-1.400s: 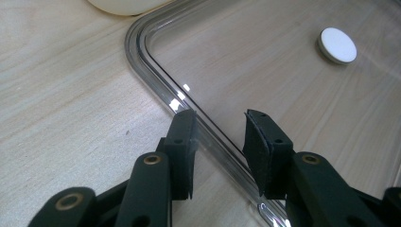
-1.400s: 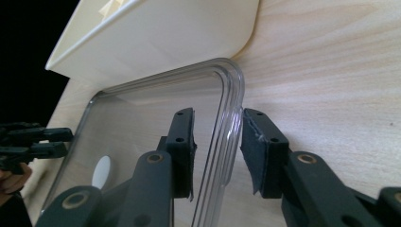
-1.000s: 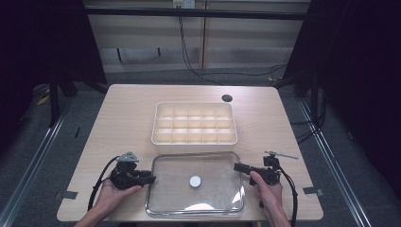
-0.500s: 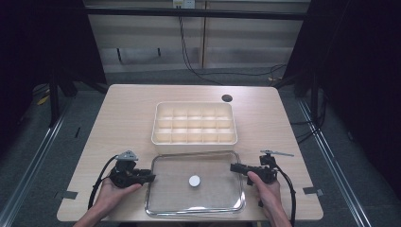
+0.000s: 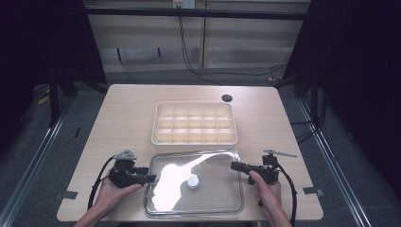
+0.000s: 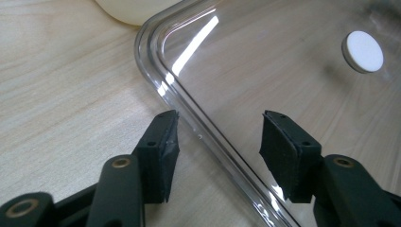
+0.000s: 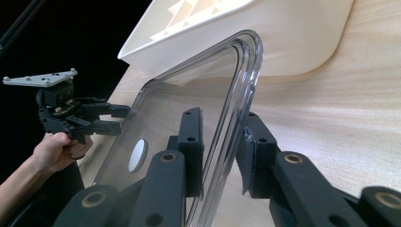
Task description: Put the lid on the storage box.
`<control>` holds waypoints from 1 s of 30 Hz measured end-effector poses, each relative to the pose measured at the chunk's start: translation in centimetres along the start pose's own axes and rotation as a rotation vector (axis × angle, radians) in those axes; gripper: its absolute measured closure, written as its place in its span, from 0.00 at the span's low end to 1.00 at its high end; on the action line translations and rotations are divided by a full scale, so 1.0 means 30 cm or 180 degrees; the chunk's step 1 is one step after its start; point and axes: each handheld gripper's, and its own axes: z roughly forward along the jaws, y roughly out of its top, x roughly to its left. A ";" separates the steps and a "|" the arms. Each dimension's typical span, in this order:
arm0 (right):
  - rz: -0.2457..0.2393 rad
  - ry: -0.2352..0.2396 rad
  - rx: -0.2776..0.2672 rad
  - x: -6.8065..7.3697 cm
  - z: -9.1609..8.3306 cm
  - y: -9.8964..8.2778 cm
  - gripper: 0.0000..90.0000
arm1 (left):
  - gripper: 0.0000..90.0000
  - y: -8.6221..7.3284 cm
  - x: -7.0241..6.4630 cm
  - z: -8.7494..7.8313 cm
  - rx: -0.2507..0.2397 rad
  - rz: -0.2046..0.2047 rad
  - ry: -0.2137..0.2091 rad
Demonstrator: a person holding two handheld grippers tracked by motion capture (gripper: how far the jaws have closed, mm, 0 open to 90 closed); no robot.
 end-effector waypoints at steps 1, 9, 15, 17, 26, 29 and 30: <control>-0.0010 -0.0004 -0.0009 0.002 -0.002 0.000 0.82 | 0.50 -0.002 0.004 -0.001 -0.0020 -0.0041 -0.0038; -0.0090 0.0029 -0.0053 0.014 -0.013 0.001 0.83 | 0.42 -0.001 -0.002 0.009 -0.0040 -0.0115 -0.0166; -0.0124 -0.0021 -0.0030 0.018 -0.014 0.002 0.82 | 0.46 0.001 0.001 0.008 -0.0024 -0.0172 -0.0258; -0.0145 -0.0089 0.0006 0.021 -0.011 0.002 0.81 | 0.47 0.001 0.000 0.007 -0.0028 -0.0178 -0.0259; -0.0214 -0.0177 0.0041 0.029 -0.007 0.002 0.79 | 0.57 0.006 0.003 -0.026 -0.0199 -0.0230 -0.0348; -0.0214 -0.0211 0.0052 0.030 -0.004 0.002 0.79 | 0.58 0.008 0.002 -0.030 -0.0211 -0.0217 -0.0341; -0.0205 -0.0230 0.0049 0.029 -0.003 0.002 0.78 | 0.59 0.011 0.000 -0.035 -0.0229 -0.0210 -0.0348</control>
